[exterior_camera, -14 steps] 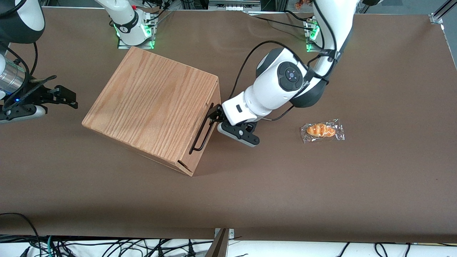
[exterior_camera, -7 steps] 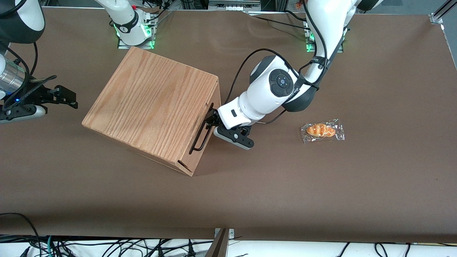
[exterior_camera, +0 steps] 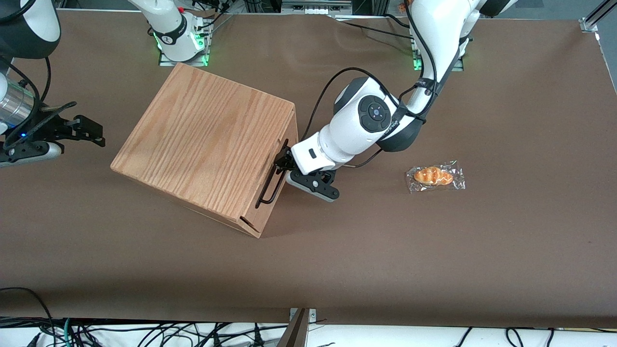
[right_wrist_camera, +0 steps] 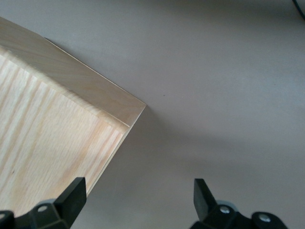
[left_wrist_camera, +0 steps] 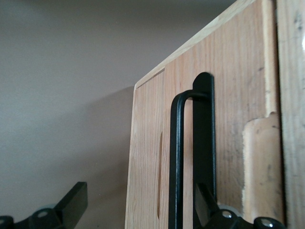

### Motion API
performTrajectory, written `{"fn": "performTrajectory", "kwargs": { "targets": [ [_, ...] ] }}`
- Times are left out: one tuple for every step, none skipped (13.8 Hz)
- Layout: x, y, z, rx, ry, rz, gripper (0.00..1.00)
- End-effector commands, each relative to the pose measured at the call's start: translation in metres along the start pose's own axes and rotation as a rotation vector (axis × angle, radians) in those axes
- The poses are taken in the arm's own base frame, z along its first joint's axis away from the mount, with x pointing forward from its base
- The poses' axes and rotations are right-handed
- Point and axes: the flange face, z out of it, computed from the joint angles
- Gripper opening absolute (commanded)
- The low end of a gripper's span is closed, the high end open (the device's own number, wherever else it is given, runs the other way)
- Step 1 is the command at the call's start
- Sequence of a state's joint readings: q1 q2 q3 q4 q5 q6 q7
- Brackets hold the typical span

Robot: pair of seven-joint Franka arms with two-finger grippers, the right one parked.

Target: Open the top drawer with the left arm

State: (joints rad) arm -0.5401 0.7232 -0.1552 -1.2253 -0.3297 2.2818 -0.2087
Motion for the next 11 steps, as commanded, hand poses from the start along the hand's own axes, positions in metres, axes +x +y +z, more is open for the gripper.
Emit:
{"fn": "performTrajectory", "kwargs": {
  "targets": [
    [-0.004,0.004,0.016,0.000,0.009,0.016,1.00],
    [-0.003,0.003,0.015,0.003,0.012,0.019,1.00],
    [-0.002,0.001,0.015,0.011,0.015,0.024,1.00],
    [-0.003,0.001,0.016,0.022,0.015,0.033,1.00],
    [-0.005,-0.003,0.020,0.045,0.010,0.045,1.00],
    [-0.005,-0.006,0.020,0.070,0.010,0.062,1.00],
    [-0.006,-0.011,0.023,0.092,0.007,0.074,1.00],
    [-0.006,-0.016,0.025,0.110,0.003,0.079,1.00],
    [-0.004,-0.021,0.023,0.123,0.003,0.082,1.00],
    [-0.001,-0.028,0.020,0.129,0.005,0.075,1.00],
    [0.002,-0.036,0.016,0.143,-0.001,0.072,1.00]
  ]
}}
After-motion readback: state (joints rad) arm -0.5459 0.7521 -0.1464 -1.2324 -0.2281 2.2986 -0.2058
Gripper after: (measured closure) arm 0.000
